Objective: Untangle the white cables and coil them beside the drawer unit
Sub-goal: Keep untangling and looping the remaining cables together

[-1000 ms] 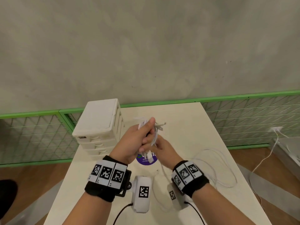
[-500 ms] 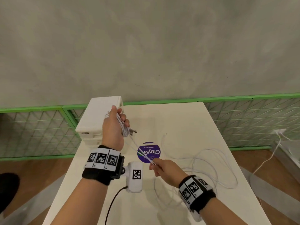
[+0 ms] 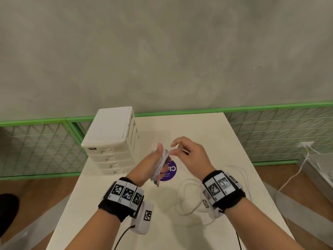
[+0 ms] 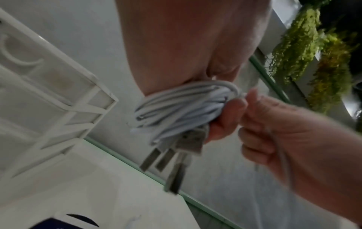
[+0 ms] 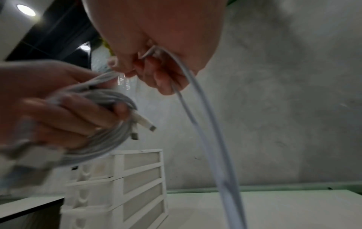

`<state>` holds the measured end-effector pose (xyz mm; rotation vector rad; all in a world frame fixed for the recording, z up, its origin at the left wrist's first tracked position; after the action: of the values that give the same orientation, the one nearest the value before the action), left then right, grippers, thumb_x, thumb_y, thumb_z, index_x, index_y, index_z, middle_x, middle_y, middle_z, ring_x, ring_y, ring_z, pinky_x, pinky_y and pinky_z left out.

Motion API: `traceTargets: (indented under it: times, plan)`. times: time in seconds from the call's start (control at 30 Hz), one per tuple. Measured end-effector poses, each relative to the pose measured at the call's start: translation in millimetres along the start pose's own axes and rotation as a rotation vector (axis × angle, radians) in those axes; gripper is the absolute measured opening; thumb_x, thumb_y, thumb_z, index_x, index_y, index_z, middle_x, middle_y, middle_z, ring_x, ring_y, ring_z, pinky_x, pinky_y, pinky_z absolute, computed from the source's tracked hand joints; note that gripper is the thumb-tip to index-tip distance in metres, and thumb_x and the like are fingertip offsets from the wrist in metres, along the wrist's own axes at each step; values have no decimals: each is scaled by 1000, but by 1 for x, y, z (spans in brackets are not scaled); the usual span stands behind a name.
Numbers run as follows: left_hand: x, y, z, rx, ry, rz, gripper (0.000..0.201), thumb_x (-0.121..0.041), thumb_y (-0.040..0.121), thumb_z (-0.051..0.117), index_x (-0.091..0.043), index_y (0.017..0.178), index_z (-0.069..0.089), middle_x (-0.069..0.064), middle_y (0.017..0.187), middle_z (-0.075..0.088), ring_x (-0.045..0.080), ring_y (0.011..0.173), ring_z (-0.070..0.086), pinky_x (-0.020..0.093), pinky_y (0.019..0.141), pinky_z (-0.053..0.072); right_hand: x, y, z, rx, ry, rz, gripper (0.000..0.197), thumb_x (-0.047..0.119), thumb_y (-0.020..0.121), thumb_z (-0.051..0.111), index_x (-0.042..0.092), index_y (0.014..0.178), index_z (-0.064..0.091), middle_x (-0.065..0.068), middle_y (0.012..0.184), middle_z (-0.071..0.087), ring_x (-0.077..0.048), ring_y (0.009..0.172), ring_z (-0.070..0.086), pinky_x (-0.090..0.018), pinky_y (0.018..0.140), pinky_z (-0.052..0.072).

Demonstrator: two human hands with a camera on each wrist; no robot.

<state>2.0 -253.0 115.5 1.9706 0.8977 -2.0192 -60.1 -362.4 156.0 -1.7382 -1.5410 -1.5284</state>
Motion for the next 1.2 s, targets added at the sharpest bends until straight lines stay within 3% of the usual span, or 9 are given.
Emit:
traceTargets:
  times: [0.2,0.3,0.43,0.53,0.7,0.83,0.93,1.0,1.2]
  plan:
    - [-18,-11,16,66,-46,62,39,-47,96,45,-11,82,52,-2,50,33,11,38,28,20,39,25,-14,19,-8,6,63,37,22,10,89,58,27,79,68,13,76,66,-5,75,60,-20,75,46]
    - [-30,-13,18,111,-236,114,38,-46,92,45,-13,76,51,-3,46,31,10,34,26,21,39,22,-34,18,1,48,126,141,37,14,92,47,38,68,63,16,63,58,-4,62,50,-24,64,41]
    - [-61,-21,14,139,-532,251,40,-45,94,38,-14,73,50,-8,41,32,6,29,27,22,38,22,-65,-5,14,70,121,326,40,14,97,38,27,67,59,14,48,45,-5,50,39,-26,57,33]
    - [-88,-17,-4,-50,-670,384,41,-50,89,33,-14,75,45,-7,42,33,6,30,29,20,38,27,-79,-33,35,153,61,388,37,18,96,39,27,66,56,16,50,48,-3,53,39,-22,56,32]
    - [-95,-8,-48,-474,-800,481,38,-44,100,32,-19,77,48,-5,52,43,10,42,40,22,47,34,-64,-67,68,405,-139,275,45,32,101,34,56,66,50,10,58,41,0,51,39,-19,58,32]
    - [-78,-5,-62,-648,-306,479,35,-25,102,39,-17,69,45,-7,51,49,10,43,46,21,43,38,-38,-60,57,350,-123,142,29,44,95,36,37,89,63,8,58,50,-1,56,44,-23,60,33]
    - [-54,4,-58,-575,183,442,39,-27,100,42,-12,65,47,4,54,49,16,49,47,30,54,40,-20,-42,36,213,-54,57,34,47,89,40,24,82,64,-5,61,56,-14,56,44,-29,60,36]
    - [-31,13,-47,-444,303,343,41,-35,98,45,-10,65,48,7,55,49,16,49,47,31,54,39,-7,-28,25,161,-48,7,28,40,90,46,22,79,64,6,58,54,-9,55,45,-25,58,36]
    - [-7,7,4,-43,101,40,56,-57,93,21,-10,77,48,3,57,44,15,43,40,21,41,33,-6,2,-1,10,72,56,14,17,80,71,30,74,69,11,73,69,-8,70,64,-25,69,51]
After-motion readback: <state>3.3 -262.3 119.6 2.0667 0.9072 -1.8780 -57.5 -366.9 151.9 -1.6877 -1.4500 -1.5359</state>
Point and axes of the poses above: each hand's wrist, its own y-axis towards the middle knuckle, its own z-axis out of the palm, x = y × z, the point moved 7 cm from there along y, towards the middle knuckle
